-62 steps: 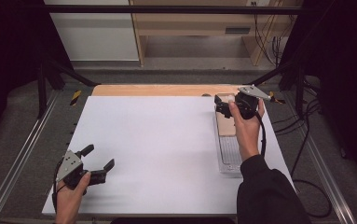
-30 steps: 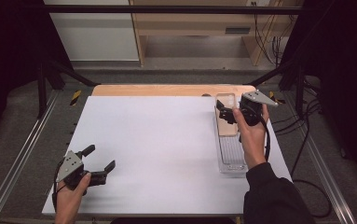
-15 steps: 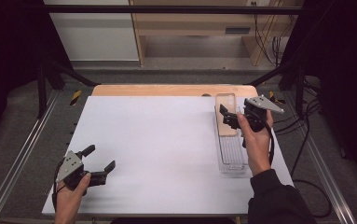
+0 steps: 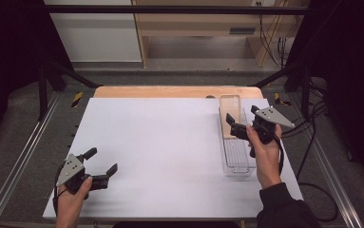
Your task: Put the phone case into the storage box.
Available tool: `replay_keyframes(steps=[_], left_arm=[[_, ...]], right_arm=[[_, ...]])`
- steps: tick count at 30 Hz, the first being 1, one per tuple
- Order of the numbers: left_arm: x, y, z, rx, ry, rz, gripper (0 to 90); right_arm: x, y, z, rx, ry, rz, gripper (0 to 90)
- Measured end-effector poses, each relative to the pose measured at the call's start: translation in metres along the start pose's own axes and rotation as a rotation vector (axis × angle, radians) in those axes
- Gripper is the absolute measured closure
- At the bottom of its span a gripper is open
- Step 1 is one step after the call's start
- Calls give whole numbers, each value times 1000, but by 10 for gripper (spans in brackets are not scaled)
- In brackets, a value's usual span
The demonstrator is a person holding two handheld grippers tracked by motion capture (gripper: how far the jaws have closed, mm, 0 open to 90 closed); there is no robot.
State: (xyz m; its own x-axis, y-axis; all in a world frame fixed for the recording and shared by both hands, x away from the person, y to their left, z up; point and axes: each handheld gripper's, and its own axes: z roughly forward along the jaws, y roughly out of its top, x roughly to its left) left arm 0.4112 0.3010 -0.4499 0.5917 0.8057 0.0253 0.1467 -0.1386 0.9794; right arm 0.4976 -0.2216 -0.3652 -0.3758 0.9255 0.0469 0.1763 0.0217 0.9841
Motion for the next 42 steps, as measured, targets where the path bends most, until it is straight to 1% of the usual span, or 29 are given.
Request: replay_keyframes(steps=[3, 5, 7, 8, 10, 13, 16, 19, 22, 29, 31, 37, 42], left_arm=[[0, 0, -1, -3, 1, -6, 19], [0, -1, -2, -3, 1, -4, 19], [1, -1, -2, -4, -2, 0, 19], [2, -1, -1, -7, -6, -5, 19], [2, -1, -1, -14, -9, -20, 19], [2, -1, -2, -16, 1, -14, 21], [2, 0, -3, -21, 3, -16, 21], [3, 0, -3, -20, -4, -14, 20], [3, 0, -3, -26, -10, -12, 20], [4, -1, -7, -34, -10, -14, 19], [5, -1, -8, -35, -8, -18, 19], [7, -2, -11, -39, -1, -22, 19], [6, -2, -12, -41, -3, -20, 19]], right_arm=[[0, -7, -6, -9, 2, -11, 41], [-1, -10, -11, -20, 6, 0, 41], [-1, -12, -18, -32, 14, -4, 41], [-1, -13, -21, -37, 18, -4, 41], [-2, -15, -25, -38, 22, 8, 41], [-2, -16, -32, -53, 26, 20, 41], [-1, -16, -37, -54, 33, 11, 41], [0, -19, -42, -52, 37, -2, 41], [-1, -23, -46, -56, 36, 1, 40], [-4, -34, -55, -48, 31, -26, 36], [-5, -35, -58, -50, 29, -26, 36], [-10, -37, -65, -65, 27, -48, 36], [-13, -42, -70, -66, 29, -49, 35]])
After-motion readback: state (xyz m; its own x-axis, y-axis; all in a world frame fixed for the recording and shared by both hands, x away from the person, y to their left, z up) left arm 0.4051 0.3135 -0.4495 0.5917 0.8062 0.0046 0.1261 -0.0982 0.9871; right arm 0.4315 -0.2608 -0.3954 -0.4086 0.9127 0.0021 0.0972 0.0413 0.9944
